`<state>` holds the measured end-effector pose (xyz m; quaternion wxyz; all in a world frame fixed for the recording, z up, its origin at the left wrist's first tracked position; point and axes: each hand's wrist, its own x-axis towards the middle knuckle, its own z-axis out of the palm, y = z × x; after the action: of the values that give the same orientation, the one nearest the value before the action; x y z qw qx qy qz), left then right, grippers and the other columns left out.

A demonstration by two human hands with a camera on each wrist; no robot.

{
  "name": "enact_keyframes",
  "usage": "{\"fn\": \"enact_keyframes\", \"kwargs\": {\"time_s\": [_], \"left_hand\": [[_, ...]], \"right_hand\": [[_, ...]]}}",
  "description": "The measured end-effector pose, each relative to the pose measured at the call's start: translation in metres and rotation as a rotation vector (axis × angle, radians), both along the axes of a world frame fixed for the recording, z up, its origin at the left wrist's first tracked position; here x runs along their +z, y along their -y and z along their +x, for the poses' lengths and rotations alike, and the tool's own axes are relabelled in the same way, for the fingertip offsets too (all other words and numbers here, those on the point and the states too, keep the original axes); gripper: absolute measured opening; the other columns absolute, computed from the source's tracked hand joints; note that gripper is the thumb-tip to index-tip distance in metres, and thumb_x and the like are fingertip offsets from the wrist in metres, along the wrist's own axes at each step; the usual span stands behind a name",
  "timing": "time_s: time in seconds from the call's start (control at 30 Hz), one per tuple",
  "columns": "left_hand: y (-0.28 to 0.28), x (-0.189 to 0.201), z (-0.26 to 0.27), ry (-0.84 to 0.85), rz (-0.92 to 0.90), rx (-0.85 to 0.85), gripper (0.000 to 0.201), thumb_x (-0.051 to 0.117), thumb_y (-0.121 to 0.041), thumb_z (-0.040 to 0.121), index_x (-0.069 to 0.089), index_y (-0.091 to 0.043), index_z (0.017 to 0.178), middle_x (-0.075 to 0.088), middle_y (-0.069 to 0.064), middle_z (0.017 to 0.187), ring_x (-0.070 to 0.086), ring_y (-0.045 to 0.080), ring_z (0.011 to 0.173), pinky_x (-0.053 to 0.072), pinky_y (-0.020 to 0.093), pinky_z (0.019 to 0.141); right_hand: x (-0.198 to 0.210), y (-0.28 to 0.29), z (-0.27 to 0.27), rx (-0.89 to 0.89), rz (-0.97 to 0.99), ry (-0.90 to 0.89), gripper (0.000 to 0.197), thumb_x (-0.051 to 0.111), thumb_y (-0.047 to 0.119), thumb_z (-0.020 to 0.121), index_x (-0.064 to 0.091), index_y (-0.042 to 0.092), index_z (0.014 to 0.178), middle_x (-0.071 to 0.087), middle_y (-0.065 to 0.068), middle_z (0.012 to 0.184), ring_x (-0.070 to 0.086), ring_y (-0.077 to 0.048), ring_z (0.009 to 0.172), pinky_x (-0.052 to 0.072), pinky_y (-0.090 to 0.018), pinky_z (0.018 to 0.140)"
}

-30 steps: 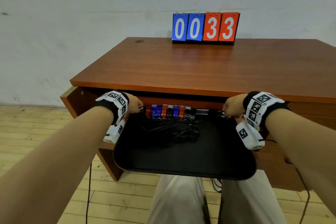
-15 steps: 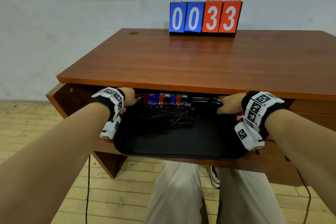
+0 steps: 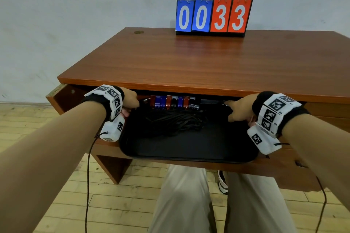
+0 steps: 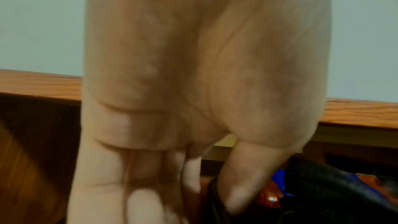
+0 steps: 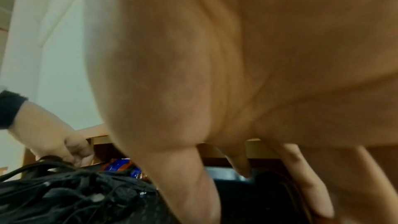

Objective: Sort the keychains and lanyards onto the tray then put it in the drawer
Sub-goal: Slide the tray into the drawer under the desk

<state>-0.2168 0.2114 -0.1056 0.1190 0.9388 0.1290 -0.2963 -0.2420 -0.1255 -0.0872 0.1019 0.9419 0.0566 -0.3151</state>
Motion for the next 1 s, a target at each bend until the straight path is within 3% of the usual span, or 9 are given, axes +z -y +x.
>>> {"fn": "enact_keyframes", "kwargs": {"time_s": [0.1,0.17,0.23,0.3,0.5,0.6,0.7,0.87,1.0], "left_hand": [[-0.001,0.008,-0.011,-0.084,0.016,-0.023,0.03,0.044,-0.011,0.106,0.057,-0.003,0.08,0.058,0.01,0.061,0.057,0.015,0.038,0.047,0.021,0.039],[-0.003,0.009,-0.014,-0.145,0.018,-0.047,0.03,0.047,-0.016,0.106,0.066,0.0,0.089,0.072,0.012,0.074,0.069,0.016,0.053,0.059,0.027,0.057],[-0.004,0.009,-0.017,-0.183,0.014,-0.037,0.03,0.049,-0.02,0.107,0.068,0.002,0.101,0.079,0.012,0.087,0.075,0.018,0.068,0.062,0.038,0.087],[-0.003,0.01,-0.018,-0.173,0.015,-0.031,0.03,0.049,-0.02,0.108,0.066,0.003,0.101,0.079,0.01,0.083,0.075,0.016,0.068,0.061,0.038,0.091],[0.005,0.008,-0.017,-0.02,0.069,-0.059,0.03,0.047,-0.022,0.109,0.06,-0.002,0.09,0.069,0.007,0.077,0.065,0.013,0.052,0.052,0.023,0.042],[0.004,0.002,-0.009,0.048,0.077,-0.031,0.033,0.048,-0.025,0.108,0.061,-0.003,0.087,0.067,0.005,0.064,0.062,0.016,0.049,0.056,0.027,0.049],[0.004,-0.004,-0.002,0.101,0.079,-0.012,0.034,0.048,-0.024,0.107,0.059,-0.002,0.083,0.064,0.008,0.068,0.058,0.02,0.048,0.054,0.032,0.051],[0.008,-0.014,0.004,0.129,0.036,0.025,0.027,0.046,-0.024,0.108,0.056,0.001,0.114,0.069,0.019,0.089,0.071,0.032,0.071,0.063,0.046,0.07],[0.014,-0.01,-0.002,0.116,0.053,0.023,0.025,0.043,-0.026,0.108,0.049,-0.001,0.11,0.065,0.016,0.088,0.073,0.03,0.075,0.061,0.051,0.087]], "right_hand": [[0.006,-0.002,-0.009,-0.014,-0.07,-0.023,0.055,0.045,0.036,0.104,0.032,0.01,0.151,0.061,-0.005,0.104,0.053,-0.014,0.071,0.046,-0.025,0.061],[0.007,0.0,-0.011,-0.041,-0.077,-0.065,0.028,0.044,0.031,0.105,0.058,0.01,0.115,0.063,-0.002,0.089,0.057,-0.014,0.07,0.047,-0.026,0.065],[0.008,0.001,-0.014,-0.065,-0.063,-0.062,0.028,0.043,0.029,0.105,0.056,0.014,0.084,0.061,0.0,0.074,0.056,-0.012,0.062,0.047,-0.024,0.057],[0.008,0.001,-0.015,-0.064,-0.046,-0.024,0.031,0.043,0.03,0.105,0.051,0.016,0.078,0.06,0.001,0.072,0.056,-0.012,0.06,0.047,-0.023,0.057],[0.004,0.002,-0.014,-0.066,0.003,0.002,0.022,0.042,0.033,0.106,0.049,0.013,0.103,0.057,0.001,0.079,0.055,-0.013,0.063,0.045,-0.024,0.056],[0.006,0.002,-0.015,-0.102,0.033,0.025,0.022,0.039,0.031,0.107,0.045,0.013,0.095,0.046,0.003,0.073,0.045,-0.01,0.059,0.039,-0.02,0.053],[0.004,0.001,-0.011,-0.152,0.098,0.043,0.03,0.039,0.031,0.107,0.048,0.011,0.127,0.039,0.004,0.073,0.042,-0.01,0.059,0.04,-0.021,0.056],[-0.003,0.001,-0.002,-0.174,0.149,0.059,0.047,0.04,0.031,0.107,0.042,0.003,0.144,0.047,0.002,0.081,0.046,-0.011,0.062,0.044,-0.021,0.057],[-0.001,0.001,-0.002,-0.112,0.073,0.06,0.052,0.037,0.032,0.108,0.034,0.003,0.15,0.052,-0.014,0.143,0.048,-0.009,0.067,0.043,-0.014,0.043]]}}
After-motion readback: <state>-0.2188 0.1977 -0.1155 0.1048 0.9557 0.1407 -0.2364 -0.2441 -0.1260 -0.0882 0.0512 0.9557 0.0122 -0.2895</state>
